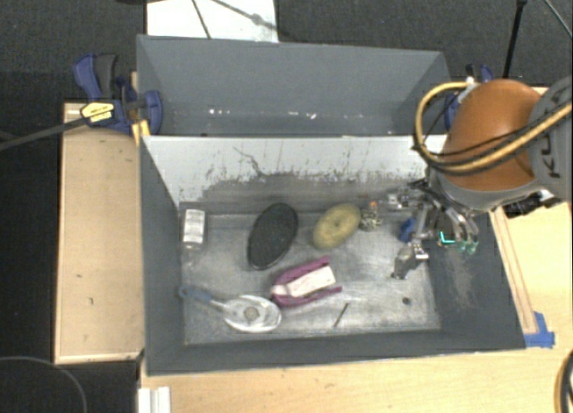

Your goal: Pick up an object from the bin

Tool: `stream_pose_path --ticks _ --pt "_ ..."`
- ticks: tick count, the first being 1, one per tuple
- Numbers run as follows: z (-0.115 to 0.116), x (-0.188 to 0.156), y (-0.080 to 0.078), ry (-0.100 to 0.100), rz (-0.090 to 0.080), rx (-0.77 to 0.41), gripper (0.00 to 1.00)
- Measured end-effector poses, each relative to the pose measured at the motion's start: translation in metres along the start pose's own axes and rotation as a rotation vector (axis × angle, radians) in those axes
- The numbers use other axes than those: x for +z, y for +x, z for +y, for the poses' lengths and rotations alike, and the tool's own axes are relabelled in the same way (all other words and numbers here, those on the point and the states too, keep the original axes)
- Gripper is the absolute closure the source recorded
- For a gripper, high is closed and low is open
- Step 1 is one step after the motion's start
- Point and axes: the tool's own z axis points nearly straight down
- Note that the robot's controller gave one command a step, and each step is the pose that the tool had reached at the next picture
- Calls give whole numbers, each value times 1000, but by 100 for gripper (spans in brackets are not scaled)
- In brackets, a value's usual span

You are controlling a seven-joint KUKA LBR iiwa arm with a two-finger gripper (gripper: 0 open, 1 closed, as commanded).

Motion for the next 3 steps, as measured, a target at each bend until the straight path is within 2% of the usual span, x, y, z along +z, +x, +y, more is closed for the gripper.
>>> stream_pose_path --ticks 1,2,3 --pt "58 70 0 -2 -4 75 0" --pt "143 72 7 0 -10 -158 0" --pt "141 71 5 0 -15 -158 100"
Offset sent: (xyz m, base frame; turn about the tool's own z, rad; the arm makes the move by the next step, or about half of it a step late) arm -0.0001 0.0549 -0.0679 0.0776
